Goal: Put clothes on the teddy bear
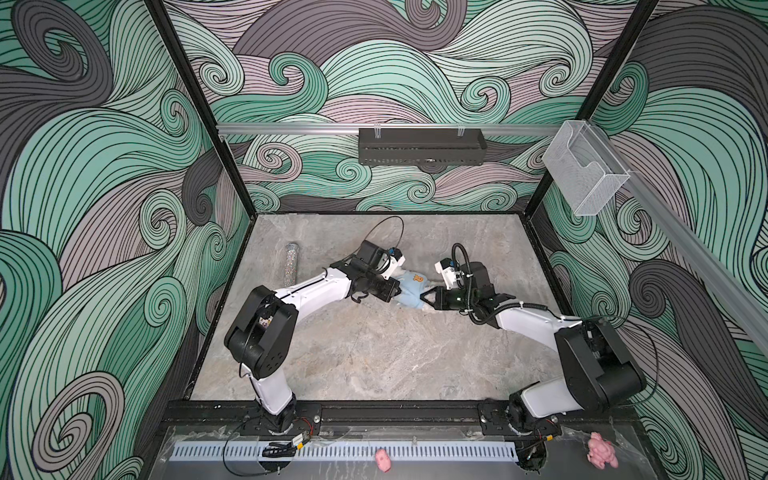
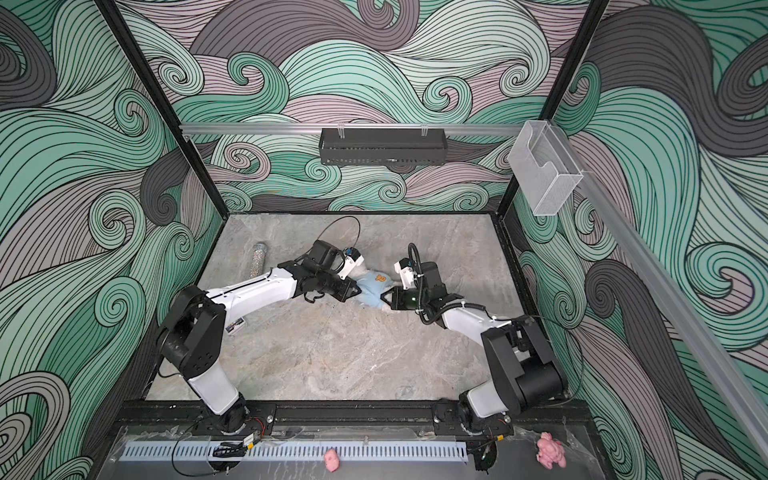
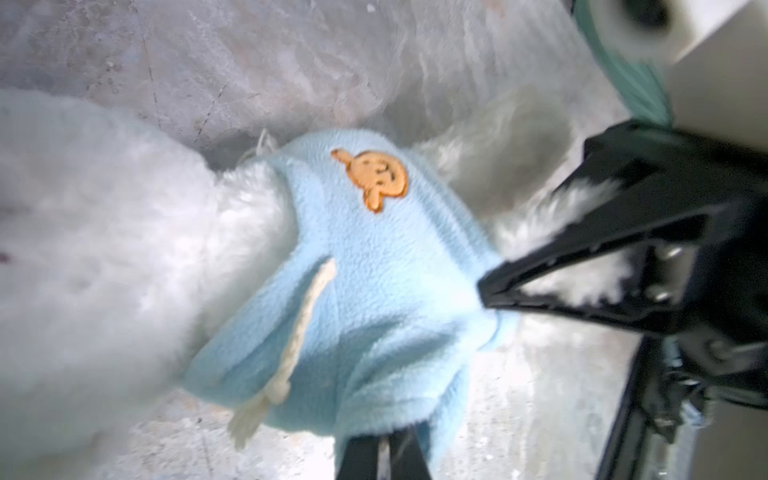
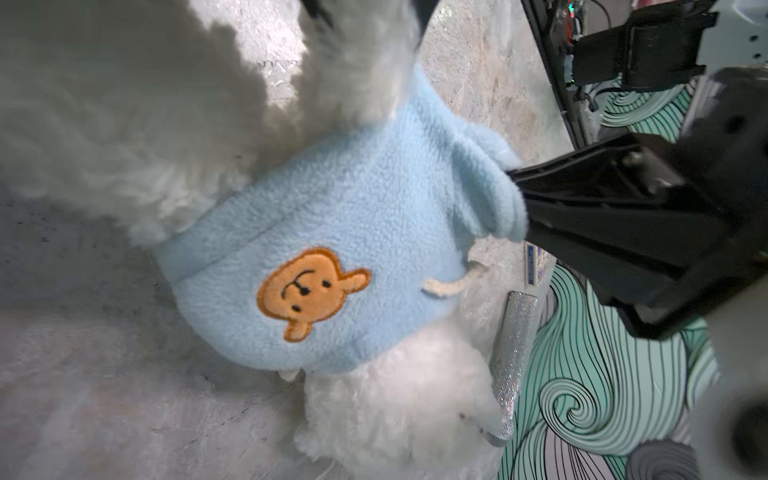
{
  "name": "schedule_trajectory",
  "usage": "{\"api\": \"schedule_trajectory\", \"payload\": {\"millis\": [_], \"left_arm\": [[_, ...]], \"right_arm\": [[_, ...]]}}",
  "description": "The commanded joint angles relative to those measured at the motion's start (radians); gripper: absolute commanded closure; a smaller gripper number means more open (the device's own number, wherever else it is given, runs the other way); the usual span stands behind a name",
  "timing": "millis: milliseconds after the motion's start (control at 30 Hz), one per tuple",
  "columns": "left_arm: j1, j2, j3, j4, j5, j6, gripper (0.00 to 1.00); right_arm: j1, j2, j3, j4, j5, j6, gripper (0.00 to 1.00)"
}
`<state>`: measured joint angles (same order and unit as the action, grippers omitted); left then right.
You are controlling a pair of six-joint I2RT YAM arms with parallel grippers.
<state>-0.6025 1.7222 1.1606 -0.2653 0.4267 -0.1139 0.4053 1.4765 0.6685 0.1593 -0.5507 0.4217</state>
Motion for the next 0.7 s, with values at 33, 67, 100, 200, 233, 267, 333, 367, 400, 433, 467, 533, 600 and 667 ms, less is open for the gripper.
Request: {"api": "schedule_trajectory", "payload": {"millis": [33, 67, 100, 200, 233, 267, 333, 367, 400, 433, 467, 533, 600, 667], "left_arm": [[0.000, -0.025, -0.035, 0.164, 0.183, -0.256, 1.00], [0.000, -0.027, -0.046, 0.175, 0.190, -0.289, 1.00], [0.000, -0.029, -0.060, 0.195, 0.193, -0.335, 1.00], [0.000, -0.040, -0.088, 0.227, 0.200, -0.444, 1.00], [0.000, -0.044, -0.095, 0.237, 0.205, -0.484, 1.00], [0.000, -0.048, -0.103, 0.248, 0.208, -0.521, 1.00], [0.003, -0.059, -0.127, 0.278, 0.222, -0.603, 1.00], [0.006, -0.065, -0.145, 0.308, 0.236, -0.653, 1.00], [0.012, -0.071, -0.169, 0.352, 0.258, -0.710, 1.00], [0.020, -0.075, -0.192, 0.398, 0.280, -0.764, 1.00], [0.025, -0.079, -0.217, 0.452, 0.308, -0.820, 1.00], [0.030, -0.084, -0.244, 0.514, 0.344, -0.877, 1.00], [0.025, -0.091, -0.242, 0.472, 0.352, -0.848, 1.00], [0.014, -0.106, -0.223, 0.344, 0.305, -0.741, 1.00]], "right_arm": [[0.049, -0.021, -0.014, -0.106, 0.185, -0.137, 1.00], [0.061, -0.021, -0.009, -0.120, 0.215, -0.155, 0.99], [0.078, -0.021, 0.000, -0.142, 0.256, -0.180, 0.99], [0.142, -0.020, 0.020, -0.190, 0.395, -0.249, 0.97], [0.165, -0.018, 0.024, -0.201, 0.438, -0.262, 0.97], [0.179, -0.016, 0.028, -0.207, 0.469, -0.269, 0.96], [0.191, -0.013, 0.025, -0.211, 0.517, -0.274, 0.93], [0.192, -0.012, 0.025, -0.218, 0.542, -0.279, 0.93], [0.195, -0.010, 0.027, -0.235, 0.574, -0.286, 0.92], [0.198, -0.009, 0.033, -0.256, 0.612, -0.290, 0.91], [0.201, -0.007, 0.046, -0.282, 0.656, -0.297, 0.91], [0.208, -0.005, 0.060, -0.312, 0.733, -0.283, 0.88], [0.210, -0.008, 0.074, -0.324, 0.745, -0.288, 0.83], [0.211, -0.028, 0.080, -0.314, 0.707, -0.287, 0.77]]}}
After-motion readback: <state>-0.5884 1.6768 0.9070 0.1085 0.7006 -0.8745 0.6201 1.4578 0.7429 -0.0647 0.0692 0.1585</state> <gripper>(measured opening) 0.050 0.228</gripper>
